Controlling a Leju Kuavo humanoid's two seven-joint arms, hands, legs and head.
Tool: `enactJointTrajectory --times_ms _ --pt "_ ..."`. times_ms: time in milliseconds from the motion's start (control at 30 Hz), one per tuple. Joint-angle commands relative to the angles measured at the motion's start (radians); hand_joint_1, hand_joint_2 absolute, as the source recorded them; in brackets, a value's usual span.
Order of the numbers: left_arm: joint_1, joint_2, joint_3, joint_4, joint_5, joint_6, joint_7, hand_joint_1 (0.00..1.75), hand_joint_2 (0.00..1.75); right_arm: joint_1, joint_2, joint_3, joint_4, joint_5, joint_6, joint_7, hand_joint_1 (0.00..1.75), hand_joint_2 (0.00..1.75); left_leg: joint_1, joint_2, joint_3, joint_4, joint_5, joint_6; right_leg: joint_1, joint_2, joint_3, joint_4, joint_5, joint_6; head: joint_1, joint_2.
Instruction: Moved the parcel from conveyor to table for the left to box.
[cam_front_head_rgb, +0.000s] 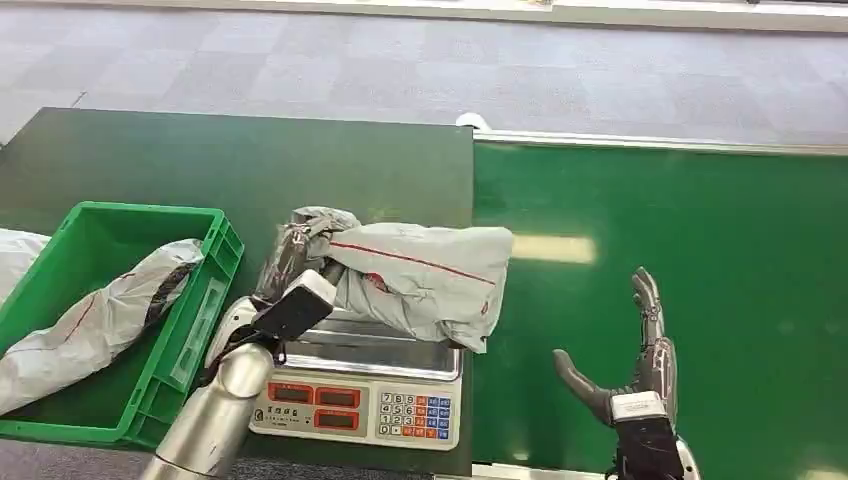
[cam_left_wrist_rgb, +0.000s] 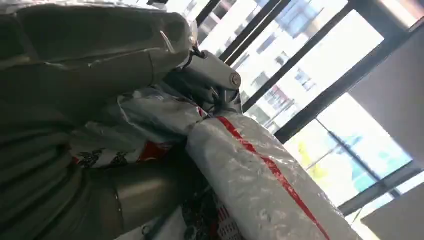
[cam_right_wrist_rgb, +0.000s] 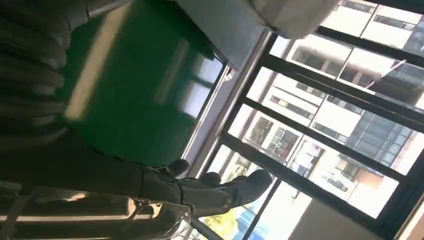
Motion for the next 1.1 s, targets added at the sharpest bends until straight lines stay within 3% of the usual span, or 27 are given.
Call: enactJointTrajectory --times_ms 33,167,233,300,367,533,600,633,667,800,900,967,1000,1100 --pt "0.074 0.133 -0.064 -0.330 -0.152 0.225 -0.049 1.75 1.75 0.059 0.007 -0.038 -0.022 0.012 -0.025 -0.012 0.00 1.75 0.000 0.002 0.001 -0.001 -0.001 0.001 0.000 0.001 0.000 0.000 0.000 -0.002 0.000 0.000" --pt "0.090 0.236 0.035 -0.412 -0.205 0.361 0.033 1.75 1.75 0.122 0.024 -0.071 -0.065 0.040 -0.050 -0.005 0.00 1.75 0.000 0.003 -0.001 0.000 0.000 0.000 0.001 0.001 -0.002 0.000 0.000 -0.002 0.000 0.000" --pt "0.087 0.293 0.140 -0.413 -0.091 0.323 0.051 1.73 1.75 0.146 0.027 -0.084 -0.086 0.065 -0.066 -0.002 0.00 1.75 0.000 0.004 0.000 -0.001 -0.001 0.000 0.000 0.002 -0.002 0.001 0.000 -0.003 0.000 0.000" --pt "0.096 0.319 0.247 -0.400 -0.011 0.303 0.012 1.75 1.75 0.157 0.028 -0.091 -0.098 0.080 -0.071 0.002 0.00 1.75 0.000 0.005 0.001 -0.001 0.000 0.000 0.000 0.003 -0.002 0.001 0.000 -0.004 0.000 0.000" --pt "0.122 0.305 0.365 -0.391 0.010 0.293 -0.015 1.75 1.75 0.167 0.030 -0.092 -0.103 0.079 -0.065 0.003 0.00 1.75 0.000 0.005 0.000 -0.001 0.000 0.000 0.001 0.003 -0.002 0.001 0.000 -0.003 0.000 0.000" --pt "0.131 0.278 0.379 -0.397 -0.001 0.288 -0.028 1.71 1.75 0.163 0.030 -0.089 -0.097 0.081 -0.066 0.002 0.00 1.75 0.001 0.006 0.000 -0.001 0.000 0.001 0.001 0.004 -0.002 0.001 0.000 -0.003 0.000 0.000" --pt "0.142 0.319 0.465 -0.335 -0.126 0.325 0.079 1.68 1.75 0.168 0.030 -0.080 -0.096 0.068 -0.050 0.007 0.00 1.75 0.000 0.005 0.001 -0.002 0.000 0.001 0.001 0.003 -0.002 0.000 0.000 -0.003 0.000 0.000" --pt "0.125 0.338 0.493 -0.281 -0.104 0.313 0.071 1.66 1.75 0.167 0.034 -0.077 -0.090 0.071 -0.051 0.006 0.00 1.75 0.000 0.004 0.000 -0.001 0.000 0.001 0.001 0.002 -0.001 0.001 0.000 -0.002 0.001 0.000" --pt "0.110 0.352 0.521 -0.218 -0.113 0.232 0.139 1.69 1.75 0.166 0.037 -0.071 -0.087 0.072 -0.042 0.003 0.00 1.75 0.000 0.006 0.001 -0.002 0.000 0.000 0.000 0.004 -0.001 0.001 0.000 -0.003 0.000 0.000" --pt "0.054 0.381 0.588 -0.010 -0.170 0.164 0.218 1.71 1.75 0.153 0.043 -0.048 -0.080 0.085 -0.041 0.012 0.00 1.75 0.000 0.006 0.002 -0.002 0.000 0.000 0.000 0.004 -0.001 0.001 0.000 -0.002 0.000 0.000" --pt "0.008 0.431 0.573 0.143 -0.280 0.102 0.317 1.64 1.75 0.139 0.035 -0.030 -0.073 0.096 -0.045 0.027 0.00 1.75 0.000 0.005 0.002 -0.004 0.002 -0.001 0.001 0.003 -0.002 0.000 0.000 -0.004 0.000 0.000" --pt "-0.048 0.462 0.549 0.266 -0.265 0.018 0.326 1.43 1.75 0.114 0.031 -0.025 -0.054 0.094 -0.043 0.036 0.00 1.75 0.001 0.007 0.001 -0.002 0.001 -0.001 0.001 0.003 -0.003 0.002 0.000 -0.003 0.000 0.000" --pt "-0.065 0.476 0.531 0.315 -0.255 -0.045 0.330 1.43 1.75 0.107 0.031 -0.023 -0.050 0.094 -0.040 0.037 0.00 1.75 0.001 0.008 0.002 -0.003 0.001 0.000 0.001 0.004 -0.003 0.002 0.000 -0.004 0.000 0.000" --pt "-0.075 0.479 0.527 0.341 -0.255 -0.047 0.327 1.43 1.75 0.096 0.031 -0.023 -0.044 0.094 -0.038 0.040 0.00 1.75 0.001 0.007 0.002 -0.003 0.002 0.000 0.001 0.003 -0.002 0.001 0.000 -0.004 0.001 0.000"
